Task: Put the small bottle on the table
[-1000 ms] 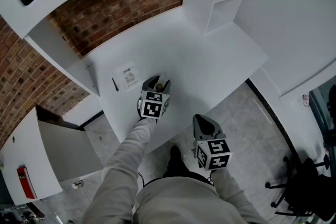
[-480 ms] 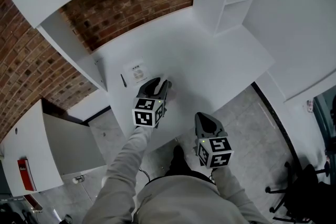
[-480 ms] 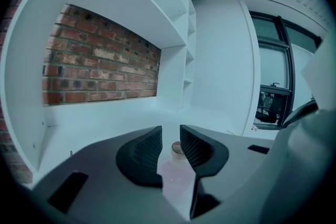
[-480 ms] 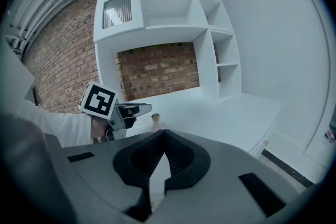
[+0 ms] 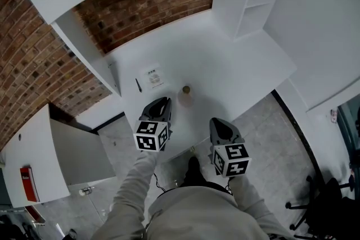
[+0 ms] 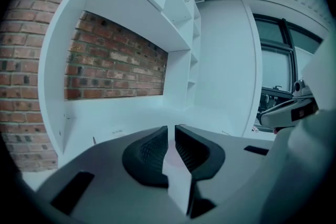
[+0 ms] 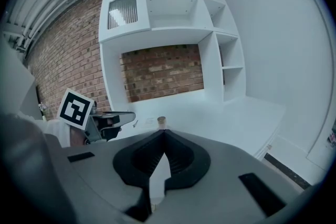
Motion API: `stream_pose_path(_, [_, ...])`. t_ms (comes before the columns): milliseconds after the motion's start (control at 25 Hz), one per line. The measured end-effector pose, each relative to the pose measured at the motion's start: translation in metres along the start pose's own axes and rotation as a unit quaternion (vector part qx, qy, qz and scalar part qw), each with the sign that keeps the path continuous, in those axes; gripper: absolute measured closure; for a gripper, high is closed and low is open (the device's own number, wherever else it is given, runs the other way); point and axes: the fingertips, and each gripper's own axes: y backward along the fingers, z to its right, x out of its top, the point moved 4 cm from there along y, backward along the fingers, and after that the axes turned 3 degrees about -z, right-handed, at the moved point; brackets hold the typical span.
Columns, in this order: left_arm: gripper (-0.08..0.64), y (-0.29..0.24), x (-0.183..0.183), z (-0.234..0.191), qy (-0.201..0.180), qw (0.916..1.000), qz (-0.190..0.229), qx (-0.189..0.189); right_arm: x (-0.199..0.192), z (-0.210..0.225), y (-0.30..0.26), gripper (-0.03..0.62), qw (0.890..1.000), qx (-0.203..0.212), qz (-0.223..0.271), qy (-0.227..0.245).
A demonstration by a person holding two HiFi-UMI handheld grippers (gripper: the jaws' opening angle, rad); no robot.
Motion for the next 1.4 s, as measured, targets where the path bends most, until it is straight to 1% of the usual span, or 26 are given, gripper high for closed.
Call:
stream_pose_path(120, [0.505, 0.014, -0.004, -0.003, 0.013, 0.9999, 0.001, 0.009, 0.002, -0.004, 0.001, 0.565, 1.000, 0.002, 0.003, 0.004])
stream_pose_path(320, [0.517, 0.034, -0.012, -0.007, 0.022, 0.9996, -0.002, 0.019, 0.002, -0.009, 0.003, 0.565, 1.000, 0.005, 0.006, 0.005])
stream_pose_path(640, [0.537, 0.061, -0.022, 0.002, -0.008, 0.9996, -0.012, 0.024, 0.000, -0.012, 0.009, 0.565, 1.000, 0.007, 0.009, 0.007])
stream_pose_path(960, [0.540, 0.086, -0.028, 0.010, 0.002, 0.9996, -0.014, 0.023, -0.002, -0.020, 0.011, 0.565, 1.000, 0.017, 0.010, 0.018])
stream_pose_path(1240, [0.539, 0.095, -0.021, 0.001, 0.000, 0.9995, -0.004, 0.033, -0.001, -0.026, 0.011, 0.565, 0.999, 0.031, 0.012, 0.026])
stream_pose_path(1400, [0.539, 0.097, -0.023, -0.003, -0.001, 0.9993, -0.005, 0.037, -0.002, -0.028, 0.011, 0.565, 0.999, 0.028, 0.012, 0.032])
